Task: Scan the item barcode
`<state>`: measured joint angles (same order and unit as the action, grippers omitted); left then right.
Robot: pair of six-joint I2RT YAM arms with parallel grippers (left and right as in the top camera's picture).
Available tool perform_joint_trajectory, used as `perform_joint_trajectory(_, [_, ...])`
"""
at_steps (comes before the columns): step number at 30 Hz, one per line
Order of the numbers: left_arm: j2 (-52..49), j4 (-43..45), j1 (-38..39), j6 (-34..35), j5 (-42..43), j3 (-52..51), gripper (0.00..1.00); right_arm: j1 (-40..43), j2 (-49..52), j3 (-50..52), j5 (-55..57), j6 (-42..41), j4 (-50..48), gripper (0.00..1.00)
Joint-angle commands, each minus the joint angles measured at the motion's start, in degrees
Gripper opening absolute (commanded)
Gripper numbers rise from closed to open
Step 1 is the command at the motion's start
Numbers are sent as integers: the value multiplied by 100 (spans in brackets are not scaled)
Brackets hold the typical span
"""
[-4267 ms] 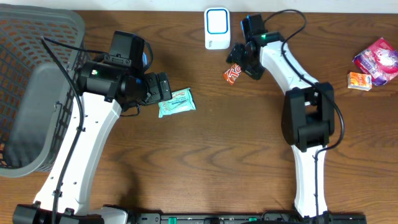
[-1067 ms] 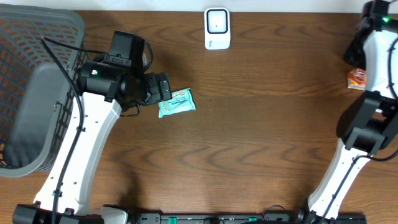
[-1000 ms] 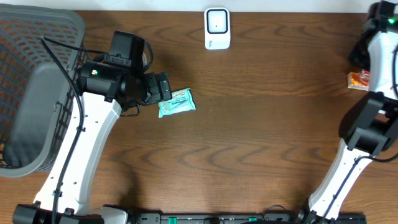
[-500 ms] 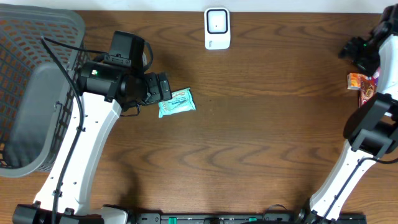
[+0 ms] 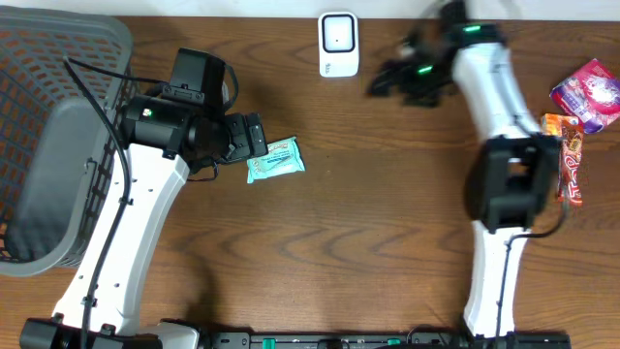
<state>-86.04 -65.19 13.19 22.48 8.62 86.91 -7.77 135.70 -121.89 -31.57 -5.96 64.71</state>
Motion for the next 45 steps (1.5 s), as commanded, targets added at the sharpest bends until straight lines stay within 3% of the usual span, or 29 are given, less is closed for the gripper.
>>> perform_joint_trajectory(1, [-4,-15,-11,-17,-55,31,98,-739,-37,433,-177,-46,-343,99])
perform_joint_trajectory(7, [-4,-13,-11,-17,-55,31,98,-1565,-37,1169,-175,-625,-1440,99])
perform_joint_trajectory(11, [-4,-13,-11,-17,-55,31,98,-1888,-37,1606,-210,-1451,-2131,99])
perform_joint_trajectory(17, [-4,-15,-11,-17,-55,31,98,-2232,-37,1895,-262,-1698,-2317,99])
perform_joint_trajectory(18, [-4,-15,-11,-15,-55,31,98,-2288,-37,1952,-256,-1698,-2328,96])
perform_joint_trajectory(21, [-4,-13,-11,-17,-55,31,98,-2417,-37,2059,-116,-1700,-2326,71])
perform_joint_trajectory(24, [-4,-15,-11,-17,-55,31,98,-2546,-37,2177,153,-1849,-2315,64])
perform_joint_trajectory(26, [-4,-15,-11,-17,-55,31,98,-2592,-37,2216,236,-1847,-2315,53])
perform_joint_trajectory(27, [-4,-13,-11,-17,-55,31,98,-2599,-37,2221,313,-1847,-2304,40])
perform_joint_trajectory(28, [-4,-13,-11,-17,-55,31,98,-2599,-37,2221,411,-1849,-2293,17])
perform_joint_trajectory(29, [-4,-15,-11,-17,-55,31,98,-2594,-37,2218,450,-1847,-2295,2])
perform_joint_trajectory(35, [-4,-13,-11,-17,-55,31,98,-2337,-57,2011,498,-1718,-1989,1])
perform_joint_trajectory(39, [-4,-13,-11,-17,-55,31,98,-2057,-297,1851,1117,-1600,-1480,1])
perform_joint_trajectory(45, [-4,-15,-11,-17,-55,31,98,-1829,-1115,1849,3591,-1637,-634,1])
